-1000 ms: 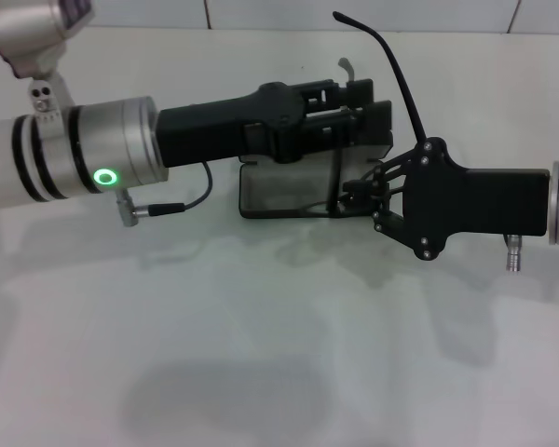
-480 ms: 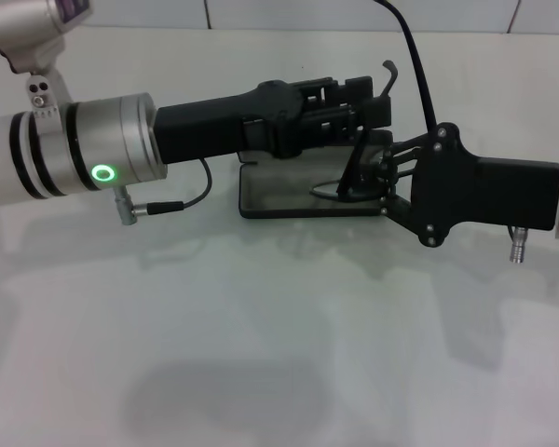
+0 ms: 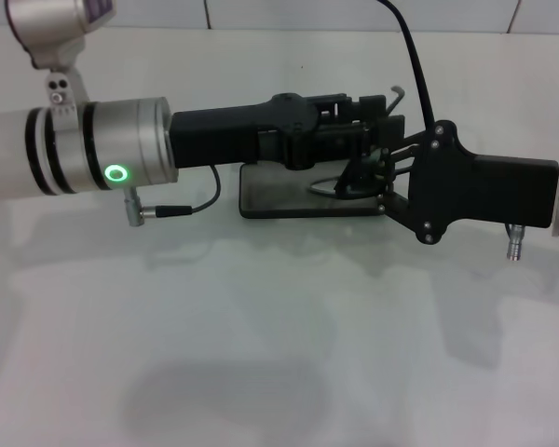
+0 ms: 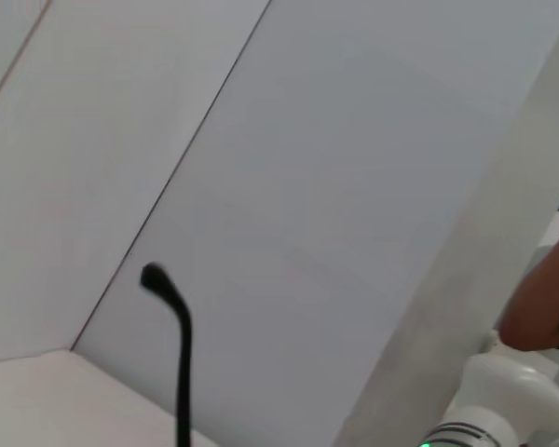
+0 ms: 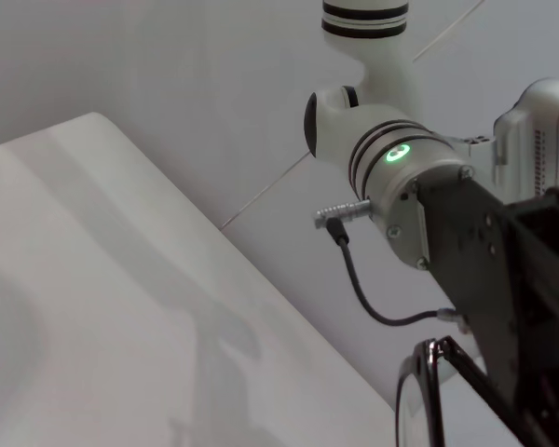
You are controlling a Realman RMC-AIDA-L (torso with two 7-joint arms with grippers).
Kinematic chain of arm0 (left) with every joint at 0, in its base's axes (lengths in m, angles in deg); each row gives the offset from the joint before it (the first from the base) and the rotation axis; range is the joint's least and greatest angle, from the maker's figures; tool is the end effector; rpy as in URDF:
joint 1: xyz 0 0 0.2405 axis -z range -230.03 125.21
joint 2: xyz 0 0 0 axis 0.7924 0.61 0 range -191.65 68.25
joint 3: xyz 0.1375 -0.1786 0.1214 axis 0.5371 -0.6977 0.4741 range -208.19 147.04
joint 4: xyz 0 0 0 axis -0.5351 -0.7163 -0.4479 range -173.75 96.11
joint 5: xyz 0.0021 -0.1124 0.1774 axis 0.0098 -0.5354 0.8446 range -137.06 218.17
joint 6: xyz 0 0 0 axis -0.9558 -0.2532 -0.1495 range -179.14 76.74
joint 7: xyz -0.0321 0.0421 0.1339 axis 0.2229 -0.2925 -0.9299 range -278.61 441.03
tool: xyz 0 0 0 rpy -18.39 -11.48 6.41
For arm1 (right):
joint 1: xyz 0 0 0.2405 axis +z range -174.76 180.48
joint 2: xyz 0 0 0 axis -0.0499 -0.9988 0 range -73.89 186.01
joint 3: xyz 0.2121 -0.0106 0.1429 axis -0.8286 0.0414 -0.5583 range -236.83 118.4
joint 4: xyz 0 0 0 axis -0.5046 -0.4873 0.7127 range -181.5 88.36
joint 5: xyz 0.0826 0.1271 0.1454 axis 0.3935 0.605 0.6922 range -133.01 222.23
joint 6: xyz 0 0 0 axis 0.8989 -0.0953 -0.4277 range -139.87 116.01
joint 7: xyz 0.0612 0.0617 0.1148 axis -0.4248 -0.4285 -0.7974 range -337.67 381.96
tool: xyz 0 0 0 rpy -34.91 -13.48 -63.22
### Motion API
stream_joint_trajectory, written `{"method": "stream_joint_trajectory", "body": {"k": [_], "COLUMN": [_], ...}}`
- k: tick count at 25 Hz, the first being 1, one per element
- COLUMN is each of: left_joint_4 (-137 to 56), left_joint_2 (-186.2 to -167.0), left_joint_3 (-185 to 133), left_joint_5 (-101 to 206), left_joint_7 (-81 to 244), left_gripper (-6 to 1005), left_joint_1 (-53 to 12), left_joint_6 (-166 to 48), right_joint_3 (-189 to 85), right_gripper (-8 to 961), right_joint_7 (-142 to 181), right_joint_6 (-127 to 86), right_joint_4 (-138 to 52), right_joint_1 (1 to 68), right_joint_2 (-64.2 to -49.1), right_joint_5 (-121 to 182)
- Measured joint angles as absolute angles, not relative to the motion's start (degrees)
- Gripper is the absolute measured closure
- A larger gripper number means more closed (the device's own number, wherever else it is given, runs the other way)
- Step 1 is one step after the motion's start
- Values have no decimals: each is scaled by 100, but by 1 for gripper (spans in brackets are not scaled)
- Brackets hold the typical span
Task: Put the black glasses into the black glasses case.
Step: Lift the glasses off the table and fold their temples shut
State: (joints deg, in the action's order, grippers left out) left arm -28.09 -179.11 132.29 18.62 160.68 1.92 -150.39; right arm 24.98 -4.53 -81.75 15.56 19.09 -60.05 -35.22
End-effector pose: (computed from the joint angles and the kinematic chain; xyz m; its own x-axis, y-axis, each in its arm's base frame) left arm -0.1564 0.3526 -0.0398 0.5826 0.4862 0.6513 0.3938 -0.8699 0.2971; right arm 0.1908 0.3190 -0.0133 0.6969 0.7072 -0.1191 0.5219 -0.6141 -0.5921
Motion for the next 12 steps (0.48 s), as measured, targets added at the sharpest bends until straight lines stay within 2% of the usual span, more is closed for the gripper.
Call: {"method": "stream_joint_trajectory", "body": {"k": [12], "left_joint_4": [-2810], "left_joint_2": [-17902], "left_joint_3": [13228], "left_joint_5": [2081], "left_joint_7": [16401], "left_gripper": [407], "left_joint_1": [340], "left_joint_6": [-14756], "right_joint_3": [2501], "right_gripper": [817], "right_joint_7": [-430], "right_joint_6": [-8203], "right_joint_4": [1547], "right_joint_1": [1872], "right_joint_2": [-5996], "right_joint_5": [-3466]}}
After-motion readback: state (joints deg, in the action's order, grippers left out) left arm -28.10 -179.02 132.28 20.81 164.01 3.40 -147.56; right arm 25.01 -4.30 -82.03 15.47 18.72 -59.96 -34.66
